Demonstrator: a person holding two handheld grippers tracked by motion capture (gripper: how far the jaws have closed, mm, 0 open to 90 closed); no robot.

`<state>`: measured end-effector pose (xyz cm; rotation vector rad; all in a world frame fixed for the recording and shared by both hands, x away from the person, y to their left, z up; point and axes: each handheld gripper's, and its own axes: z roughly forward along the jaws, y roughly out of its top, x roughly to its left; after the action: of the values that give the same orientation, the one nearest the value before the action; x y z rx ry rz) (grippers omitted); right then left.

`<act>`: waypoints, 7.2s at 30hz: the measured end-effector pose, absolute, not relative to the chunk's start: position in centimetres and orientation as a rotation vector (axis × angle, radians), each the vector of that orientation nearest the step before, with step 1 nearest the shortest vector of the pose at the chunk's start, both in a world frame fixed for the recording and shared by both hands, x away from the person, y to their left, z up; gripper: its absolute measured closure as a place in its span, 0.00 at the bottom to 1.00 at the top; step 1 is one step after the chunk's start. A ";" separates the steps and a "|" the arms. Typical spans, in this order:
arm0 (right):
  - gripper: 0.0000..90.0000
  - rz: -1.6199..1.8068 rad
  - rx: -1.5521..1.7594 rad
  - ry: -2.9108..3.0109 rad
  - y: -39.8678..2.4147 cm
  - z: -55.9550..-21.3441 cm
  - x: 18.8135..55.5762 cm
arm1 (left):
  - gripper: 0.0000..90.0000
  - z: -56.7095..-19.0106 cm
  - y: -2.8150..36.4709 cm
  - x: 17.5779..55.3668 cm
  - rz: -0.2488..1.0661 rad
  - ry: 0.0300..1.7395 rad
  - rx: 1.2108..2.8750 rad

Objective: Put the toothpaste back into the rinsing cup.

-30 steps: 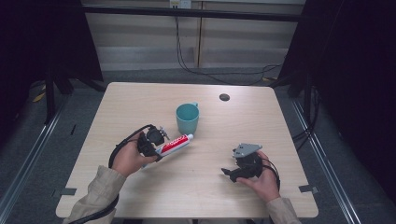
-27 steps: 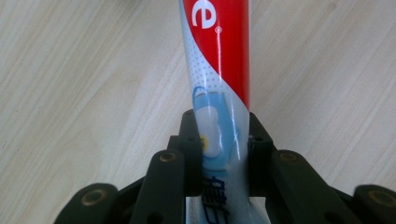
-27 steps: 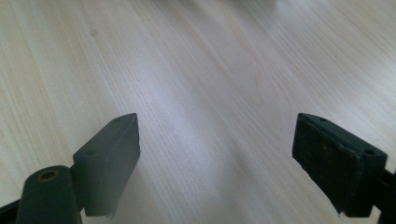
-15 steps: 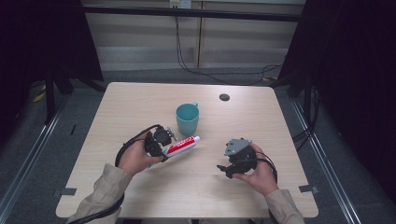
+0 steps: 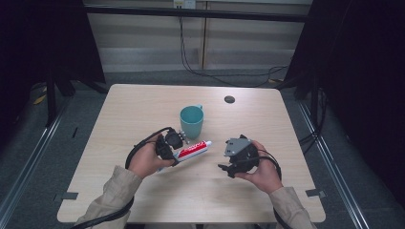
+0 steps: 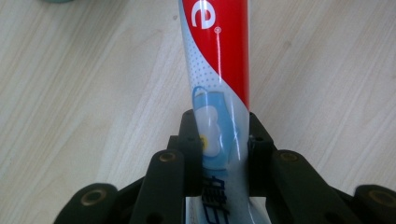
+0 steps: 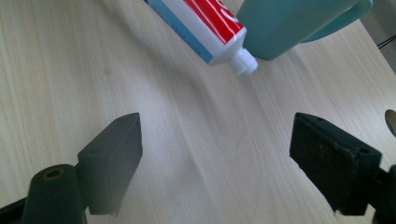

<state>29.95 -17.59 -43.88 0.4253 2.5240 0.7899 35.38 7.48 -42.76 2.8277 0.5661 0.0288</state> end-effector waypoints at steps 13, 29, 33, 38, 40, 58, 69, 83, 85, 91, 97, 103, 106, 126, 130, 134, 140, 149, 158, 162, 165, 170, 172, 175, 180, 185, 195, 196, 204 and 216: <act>0.20 0.747 0.263 2.521 -16.2 -43.8 29.9 | 0.83 -42.6 6.0 35.1 -0.008 0.524 2.818; 0.20 0.751 0.190 2.512 -15.4 -43.7 29.9 | 0.82 -42.4 4.8 35.1 -0.032 0.500 2.785; 0.20 0.754 0.182 2.505 -15.3 -43.6 29.9 | 0.82 -42.4 4.4 35.2 -0.036 0.470 2.797; 0.22 0.756 0.160 2.503 -15.2 -43.7 29.8 | 0.82 -42.4 3.9 35.0 -0.043 0.477 2.792; 0.23 0.751 0.147 2.506 -15.1 -43.8 29.8 | 0.82 -42.4 3.7 35.0 -0.047 0.471 2.791; 0.33 0.696 0.037 2.520 -13.9 -44.5 29.9 | 0.82 -42.7 2.8 34.8 -0.098 0.458 2.772; 0.37 0.662 -0.023 2.520 -13.1 -44.7 29.9 | 0.82 -42.7 2.6 34.9 -0.124 0.448 2.741; 0.51 0.657 -0.024 2.519 -12.9 -44.3 29.8 | 0.82 -42.4 2.4 34.9 -0.115 0.411 2.741; 0.50 0.663 -0.012 2.521 -12.9 -44.4 29.8 | 0.82 -42.3 2.4 34.9 -0.131 0.424 2.724; 0.51 0.639 -0.023 2.538 -12.5 -44.6 29.9 | 0.81 -42.1 2.2 34.7 -0.123 0.410 2.726; 0.72 0.646 0.033 2.599 -12.7 -44.9 30.0 | 0.76 -41.8 2.2 34.6 -0.097 0.404 2.712; 0.78 0.661 0.113 2.594 -13.2 -44.4 30.1 | 0.63 -41.3 2.2 34.4 -0.006 0.349 2.684; 0.78 0.660 0.099 2.598 -13.6 -44.3 30.3 | 0.41 -41.1 2.6 34.5 0.059 0.368 2.656; 0.79 0.650 0.284 2.603 -17.8 -44.3 31.2 | 0.19 -41.0 6.6 35.5 0.171 0.470 2.535; 0.79 0.674 0.284 2.607 -17.9 -44.2 31.4 | 0.20 -41.2 6.4 35.3 0.180 0.453 2.520; 0.79 0.676 0.296 2.617 -17.7 -44.2 31.3 | 0.23 -41.3 6.0 35.3 0.185 0.419 2.527; 0.79 0.684 0.295 2.630 -17.1 -44.2 31.5 | 0.38 -41.2 5.7 35.0 0.155 0.336 2.479; 0.79 0.693 0.284 2.632 -16.3 -43.4 31.8 | 0.59 -40.7 4.9 34.6 0.156 0.206 2.455; 0.77 0.725 0.285 2.634 -16.4 -42.7 32.0 | 0.70 -39.5 4.6 33.8 0.238 0.117 2.469; 0.75 0.718 0.272 2.634 -16.4 -42.5 32.0 | 0.74 -39.1 4.4 33.4 0.275 0.075 2.470; 0.72 0.724 0.280 2.632 -16.4 -42.4 32.1 | 0.77 -38.6 4.4 33.2 0.286 0.053 2.432; 0.66 0.773 0.298 2.609 -16.5 -42.3 32.0 | 0.84 -37.7 4.5 33.0 0.297 0.016 2.368; 0.65 0.786 0.293 2.594 -16.4 -42.1 32.0 | 0.85 -37.6 4.6 33.1 0.292 0.017 2.357; 0.64 0.801 0.310 2.583 -16.5 -41.9 32.0 | 0.86 -37.2 4.7 33.3 0.281 0.026 2.339; 0.59 0.855 0.304 2.571 -16.6 -41.8 32.0 | 0.88 -36.5 4.8 33.4 0.285 0.013 2.315; 0.50 0.963 0.338 2.539 -16.1 -41.6 32.0 | 0.89 -36.0 4.7 33.5 0.271 0.013 2.289; 0.72 1.066 0.286 2.526 -15.2 -39.5 32.0 | 0.87 -35.8 4.2 33.6 0.261 0.027 2.255; 0.75 1.093 0.308 2.530 -15.4 -39.5 32.1 | 0.85 -35.8 4.2 33.6 0.261 0.027 2.255; 0.79 1.176 0.396 2.478 -16.8 -38.8 32.6 | 0.27 -35.3 5.8 34.2 0.314 0.164 2.193; 0.79 1.348 0.592 2.400 -18.9 -38.2 33.6 | 0.17 -38.7 8.2 34.3 0.213 0.332 2.163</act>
<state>33.60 -18.86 -38.19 0.5919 2.3999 1.3484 34.31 8.24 -38.71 2.1627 0.3316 0.2127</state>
